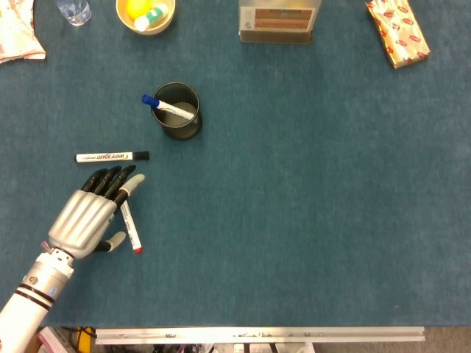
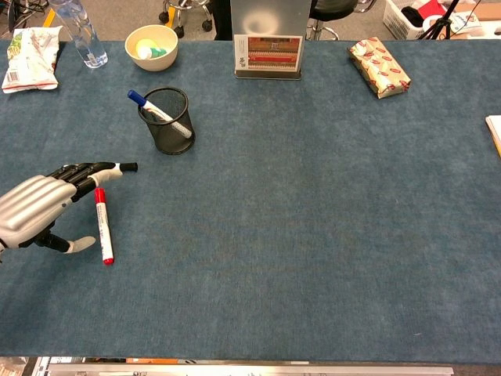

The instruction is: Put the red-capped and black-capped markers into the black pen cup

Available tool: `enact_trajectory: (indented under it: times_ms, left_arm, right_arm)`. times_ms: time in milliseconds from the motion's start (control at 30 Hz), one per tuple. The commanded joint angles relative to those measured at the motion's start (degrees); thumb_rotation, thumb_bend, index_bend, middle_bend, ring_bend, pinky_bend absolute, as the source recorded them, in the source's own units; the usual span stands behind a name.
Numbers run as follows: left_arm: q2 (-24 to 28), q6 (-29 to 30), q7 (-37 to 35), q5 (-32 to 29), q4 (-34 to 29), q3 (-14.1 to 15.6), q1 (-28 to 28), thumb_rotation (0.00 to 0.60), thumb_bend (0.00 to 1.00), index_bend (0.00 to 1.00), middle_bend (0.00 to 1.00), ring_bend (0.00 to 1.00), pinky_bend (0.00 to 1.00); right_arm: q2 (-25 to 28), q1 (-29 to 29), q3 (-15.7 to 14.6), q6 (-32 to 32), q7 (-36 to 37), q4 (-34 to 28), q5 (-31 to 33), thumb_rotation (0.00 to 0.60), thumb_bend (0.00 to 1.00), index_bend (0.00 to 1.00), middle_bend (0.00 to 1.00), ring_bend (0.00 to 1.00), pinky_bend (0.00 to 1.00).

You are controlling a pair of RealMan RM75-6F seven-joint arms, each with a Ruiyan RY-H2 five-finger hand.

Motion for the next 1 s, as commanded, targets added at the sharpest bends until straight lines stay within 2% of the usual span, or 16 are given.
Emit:
enact_trajectory:
  times_ms: [33, 1000]
  left_arm:
    - [0.57, -0.22, 0.81, -0.36, -0.55, 0.28, 0.1, 0.6, 0.23, 0.0, 0.0, 0.0, 0.09]
    - [-1.67, -3.45, 2.83, -0.34, 0.59, 1.45, -1.16, 0.6, 0.22, 0.0, 0.0, 0.0, 0.09]
  right_arm:
    - [0.03, -0.03, -0.02, 0.04, -0.01, -0.06, -0.04, 0.6, 0.0, 0.24, 0.26, 0.17, 0.41]
    - [0.36, -0.01, 0.22, -0.24, 0.09, -0.23, 0.44, 0.6, 0.0, 0.24, 0.26, 0.17, 0.41]
